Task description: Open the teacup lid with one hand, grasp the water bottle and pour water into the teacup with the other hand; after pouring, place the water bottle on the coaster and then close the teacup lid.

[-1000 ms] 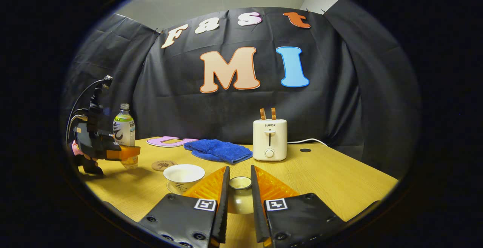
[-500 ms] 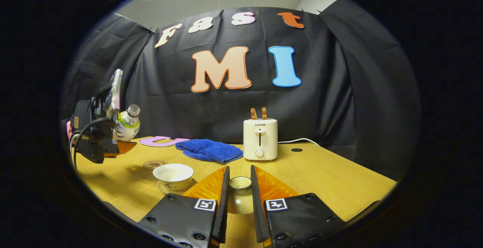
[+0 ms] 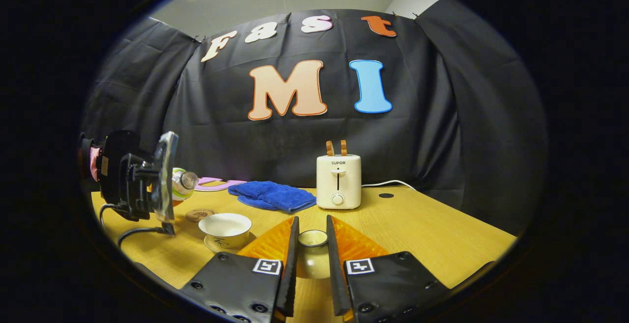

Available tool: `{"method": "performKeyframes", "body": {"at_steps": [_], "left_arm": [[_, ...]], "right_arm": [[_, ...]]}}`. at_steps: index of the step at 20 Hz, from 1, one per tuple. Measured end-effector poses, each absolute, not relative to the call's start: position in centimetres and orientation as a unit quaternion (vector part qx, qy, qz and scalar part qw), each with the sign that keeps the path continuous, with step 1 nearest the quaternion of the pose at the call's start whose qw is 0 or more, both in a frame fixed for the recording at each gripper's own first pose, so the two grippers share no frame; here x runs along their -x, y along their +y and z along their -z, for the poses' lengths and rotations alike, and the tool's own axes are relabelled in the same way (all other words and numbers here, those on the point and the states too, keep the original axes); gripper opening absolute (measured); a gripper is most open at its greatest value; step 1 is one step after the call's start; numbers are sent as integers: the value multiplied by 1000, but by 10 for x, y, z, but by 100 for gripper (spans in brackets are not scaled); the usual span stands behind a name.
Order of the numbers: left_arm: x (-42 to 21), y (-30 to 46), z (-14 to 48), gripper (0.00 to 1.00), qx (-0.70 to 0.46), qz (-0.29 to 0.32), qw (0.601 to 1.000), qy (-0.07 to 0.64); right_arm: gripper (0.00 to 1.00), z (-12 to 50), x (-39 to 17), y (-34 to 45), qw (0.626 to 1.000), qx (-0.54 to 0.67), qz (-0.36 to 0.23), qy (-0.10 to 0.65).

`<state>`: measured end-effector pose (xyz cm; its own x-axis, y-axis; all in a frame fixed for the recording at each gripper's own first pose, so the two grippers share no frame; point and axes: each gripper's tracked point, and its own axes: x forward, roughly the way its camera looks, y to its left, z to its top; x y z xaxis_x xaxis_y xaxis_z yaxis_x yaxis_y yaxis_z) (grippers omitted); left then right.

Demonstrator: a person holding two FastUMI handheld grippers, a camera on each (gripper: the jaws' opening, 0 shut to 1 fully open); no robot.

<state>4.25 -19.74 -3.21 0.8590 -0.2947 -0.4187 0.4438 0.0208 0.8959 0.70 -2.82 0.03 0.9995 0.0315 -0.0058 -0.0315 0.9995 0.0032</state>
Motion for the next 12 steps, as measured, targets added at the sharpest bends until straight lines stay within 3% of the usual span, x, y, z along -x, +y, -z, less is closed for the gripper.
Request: {"method": "performKeyframes", "body": {"at_steps": [7, 12], "left_arm": [[-51, -189, 24, 49, -728, 249, 637, 47], [-52, -193, 21, 48, -747, 249, 615, 44]], "right_arm": [[34, 0, -6, -30, 1000, -1, -11, 3], [34, 0, -6, -31, 1000, -1, -12, 3]]}}
